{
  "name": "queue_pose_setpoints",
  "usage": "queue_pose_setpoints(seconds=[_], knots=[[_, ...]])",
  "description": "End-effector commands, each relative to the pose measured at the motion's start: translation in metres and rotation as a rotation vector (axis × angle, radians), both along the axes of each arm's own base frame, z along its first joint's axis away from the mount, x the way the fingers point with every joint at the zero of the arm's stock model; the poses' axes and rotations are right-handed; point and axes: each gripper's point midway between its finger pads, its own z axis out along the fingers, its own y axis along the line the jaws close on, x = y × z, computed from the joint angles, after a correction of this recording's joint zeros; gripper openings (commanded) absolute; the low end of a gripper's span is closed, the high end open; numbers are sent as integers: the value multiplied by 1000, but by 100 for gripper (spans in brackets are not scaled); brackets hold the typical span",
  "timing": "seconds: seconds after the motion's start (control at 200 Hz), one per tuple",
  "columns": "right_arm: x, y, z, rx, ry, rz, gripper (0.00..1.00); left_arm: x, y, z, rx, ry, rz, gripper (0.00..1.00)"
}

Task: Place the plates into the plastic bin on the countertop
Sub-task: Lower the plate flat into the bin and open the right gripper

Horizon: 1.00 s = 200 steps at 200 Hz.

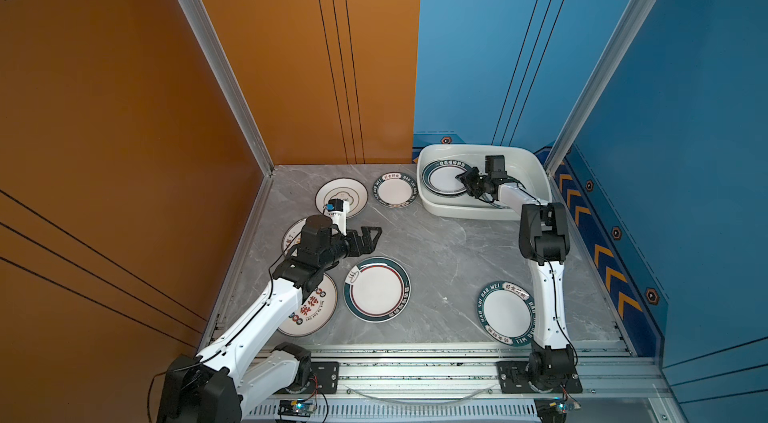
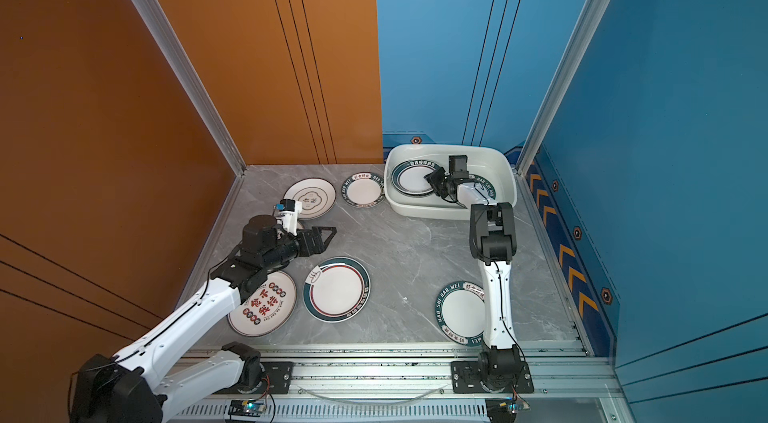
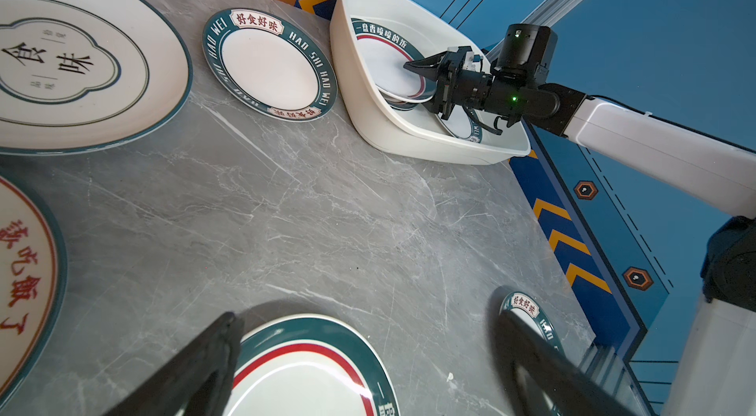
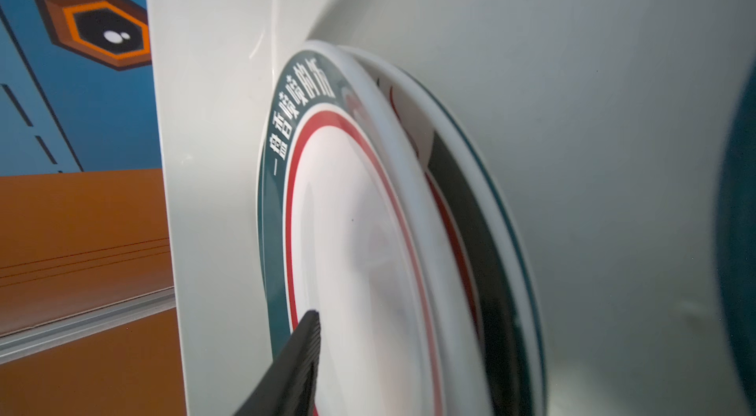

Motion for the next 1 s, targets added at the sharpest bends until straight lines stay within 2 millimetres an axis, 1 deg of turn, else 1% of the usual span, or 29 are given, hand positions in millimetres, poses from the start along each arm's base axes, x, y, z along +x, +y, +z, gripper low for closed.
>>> queue_pose_setpoints(seconds=[0.0,0.17,0.265,0.431,0.556,0.776,0.996], knots=[[-19,-12,0,-134,82,16,46,-2,-2,0,-4,-10,-23,98],[-30,-22,11,-256,122,37,47,-3,-3,-1,-4,-5,-27,98],[-33,-26,16,-285,128,40,48,-2,-4,-1,-3,-7,-28,98],[-37,-28,26,-318,119,52,48,-3,-5,0,-4,-7,-33,98],[-38,-30,39,-355,99,60,48,-4,-5,-1,-1,-6,-35,98],[-44,-36,59,-477,92,81,48,-4,-6,0,2,-9,-37,98],[-51,-46,78,-582,79,81,48,-5,-6,0,8,-10,-36,98]])
